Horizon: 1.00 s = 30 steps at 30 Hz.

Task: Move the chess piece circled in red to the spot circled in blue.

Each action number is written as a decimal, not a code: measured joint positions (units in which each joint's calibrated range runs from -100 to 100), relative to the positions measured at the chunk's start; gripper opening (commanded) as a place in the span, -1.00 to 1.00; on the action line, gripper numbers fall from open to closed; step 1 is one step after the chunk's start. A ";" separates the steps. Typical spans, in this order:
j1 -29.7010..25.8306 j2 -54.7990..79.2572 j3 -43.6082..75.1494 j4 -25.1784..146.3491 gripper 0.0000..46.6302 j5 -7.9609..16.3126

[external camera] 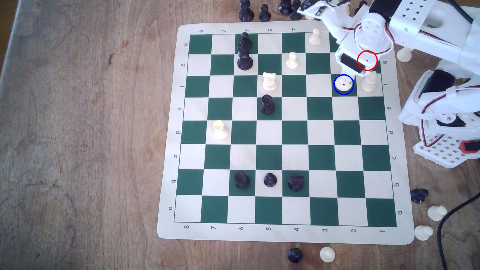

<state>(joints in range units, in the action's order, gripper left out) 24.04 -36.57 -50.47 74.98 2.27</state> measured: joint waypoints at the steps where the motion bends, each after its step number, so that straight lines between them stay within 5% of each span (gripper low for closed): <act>1: 0.00 0.08 0.00 -0.24 -0.99 0.00; 10: 0.66 2.18 0.00 -0.56 -0.99 -0.63; 15: 1.11 2.43 0.00 -0.72 -0.24 -1.12; 21: 2.73 2.51 -0.09 -1.20 0.11 -1.12; 30: 2.14 -12.15 -6.42 -1.91 0.10 -1.07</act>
<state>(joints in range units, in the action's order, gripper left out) 26.18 -48.72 -56.89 73.07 1.20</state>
